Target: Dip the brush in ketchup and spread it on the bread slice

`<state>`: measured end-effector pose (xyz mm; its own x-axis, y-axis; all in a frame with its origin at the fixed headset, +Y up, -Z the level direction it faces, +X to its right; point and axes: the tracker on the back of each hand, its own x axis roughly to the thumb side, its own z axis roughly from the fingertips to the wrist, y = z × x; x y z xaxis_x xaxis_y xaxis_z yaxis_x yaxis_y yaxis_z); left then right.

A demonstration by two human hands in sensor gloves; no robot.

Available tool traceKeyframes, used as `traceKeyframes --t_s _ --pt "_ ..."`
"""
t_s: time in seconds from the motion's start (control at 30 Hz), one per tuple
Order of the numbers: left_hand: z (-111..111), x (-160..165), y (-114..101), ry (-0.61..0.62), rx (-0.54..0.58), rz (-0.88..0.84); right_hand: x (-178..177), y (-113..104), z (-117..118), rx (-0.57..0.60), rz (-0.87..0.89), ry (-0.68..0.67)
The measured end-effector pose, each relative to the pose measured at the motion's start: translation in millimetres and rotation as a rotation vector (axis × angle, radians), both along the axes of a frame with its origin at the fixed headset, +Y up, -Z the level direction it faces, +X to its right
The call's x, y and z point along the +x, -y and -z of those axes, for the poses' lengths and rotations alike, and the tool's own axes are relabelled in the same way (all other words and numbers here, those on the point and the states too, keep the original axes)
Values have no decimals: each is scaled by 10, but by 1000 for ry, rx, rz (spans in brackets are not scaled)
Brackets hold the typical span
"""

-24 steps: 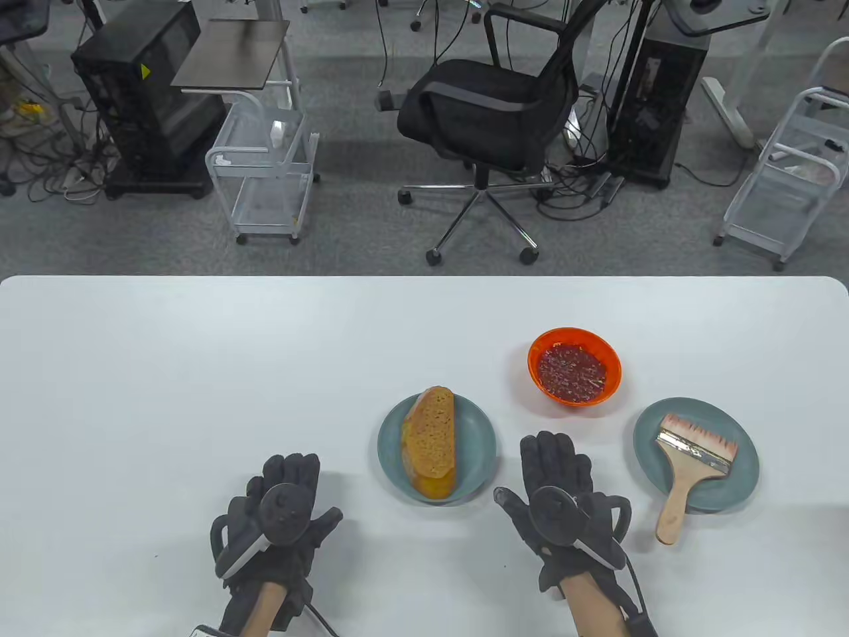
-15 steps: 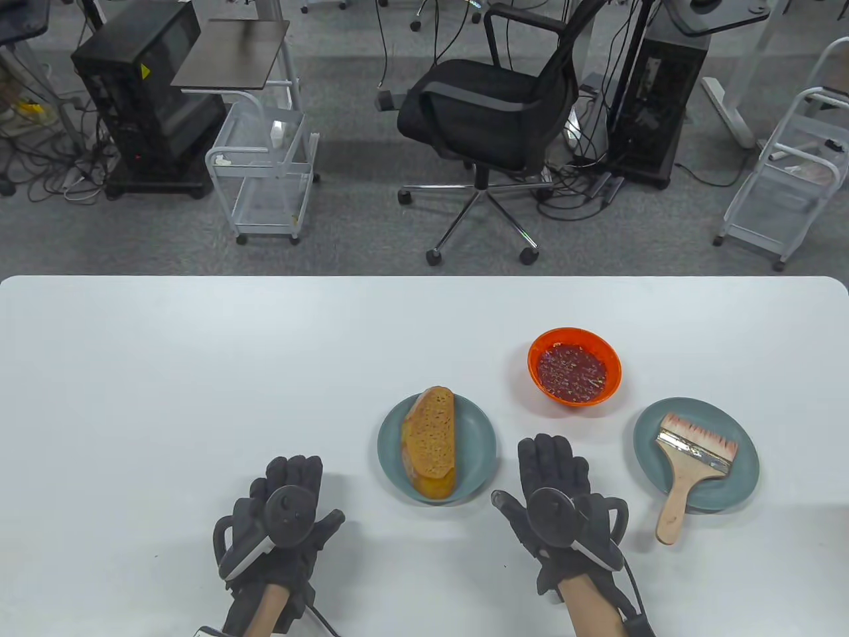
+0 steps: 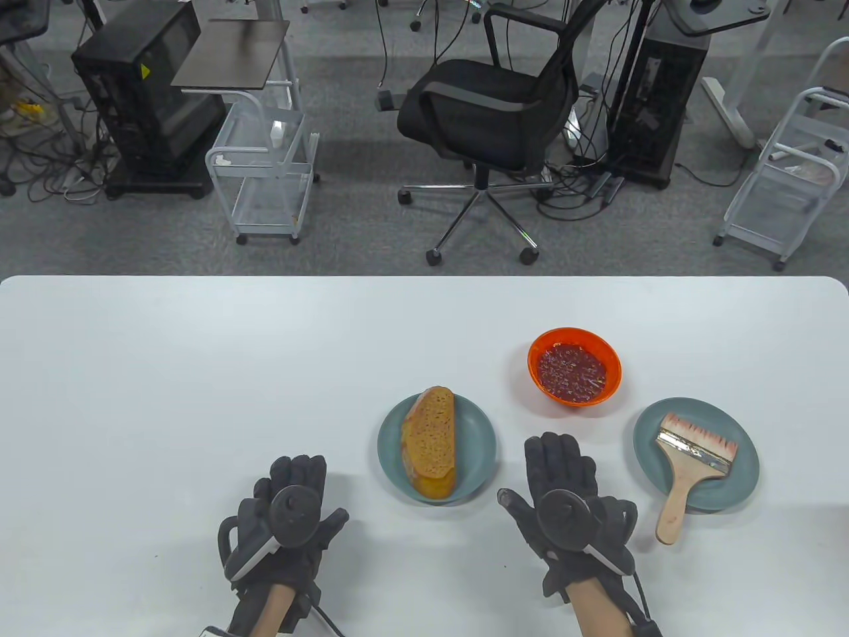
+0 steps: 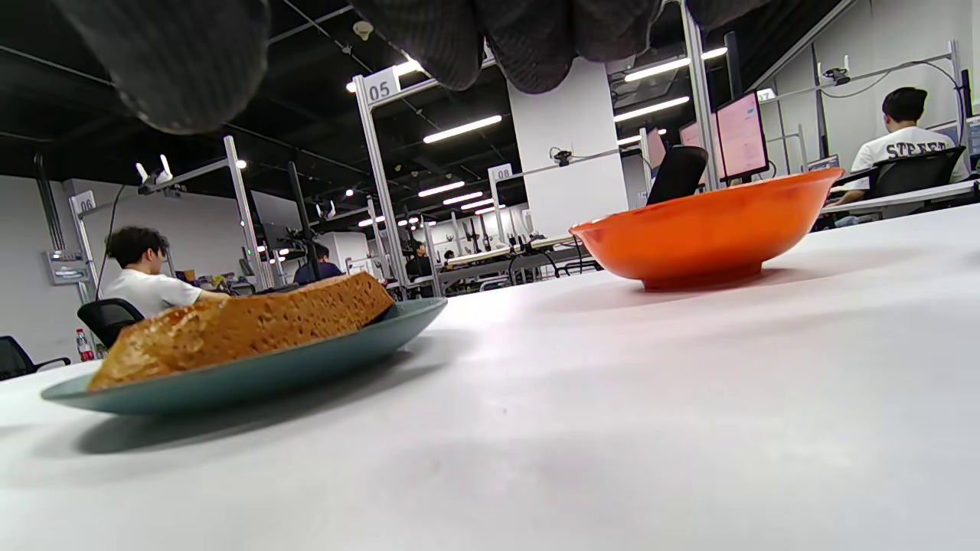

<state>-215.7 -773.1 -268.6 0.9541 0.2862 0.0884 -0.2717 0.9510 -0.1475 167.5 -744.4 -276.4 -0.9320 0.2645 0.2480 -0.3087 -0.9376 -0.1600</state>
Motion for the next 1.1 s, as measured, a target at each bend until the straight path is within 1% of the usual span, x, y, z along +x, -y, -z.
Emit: traceKeyframes --t_s 0.13,0.27,0.4,0.57,0.63,0.77,0.93,1.03,1.1 --pt "2 -1 -5 0 -5 -4 24 -131 -54 5 77 -17" --pt "7 0 -5 10 -7 -6 151 -303 -86 33 92 -4" --pt "17 2 -10 8 -13 -9 444 -441 -90 28 89 41" --pt "3 42 17 18 -25 25 963 -498 -157 8 37 113" --pt "-1 50 23 20 -31 24 1169 -485 -197 13 20 154" --pt "2 54 20 21 -26 12 1504 -374 -218 -44 -49 219" --pt "-1 66 30 22 -41 3 1763 -189 -181 -141 -104 292" --pt "-1 69 30 16 -42 -3 1840 -65 -169 -193 -81 324" --pt "1 72 32 16 -39 -7 1877 34 -156 -245 -123 343"
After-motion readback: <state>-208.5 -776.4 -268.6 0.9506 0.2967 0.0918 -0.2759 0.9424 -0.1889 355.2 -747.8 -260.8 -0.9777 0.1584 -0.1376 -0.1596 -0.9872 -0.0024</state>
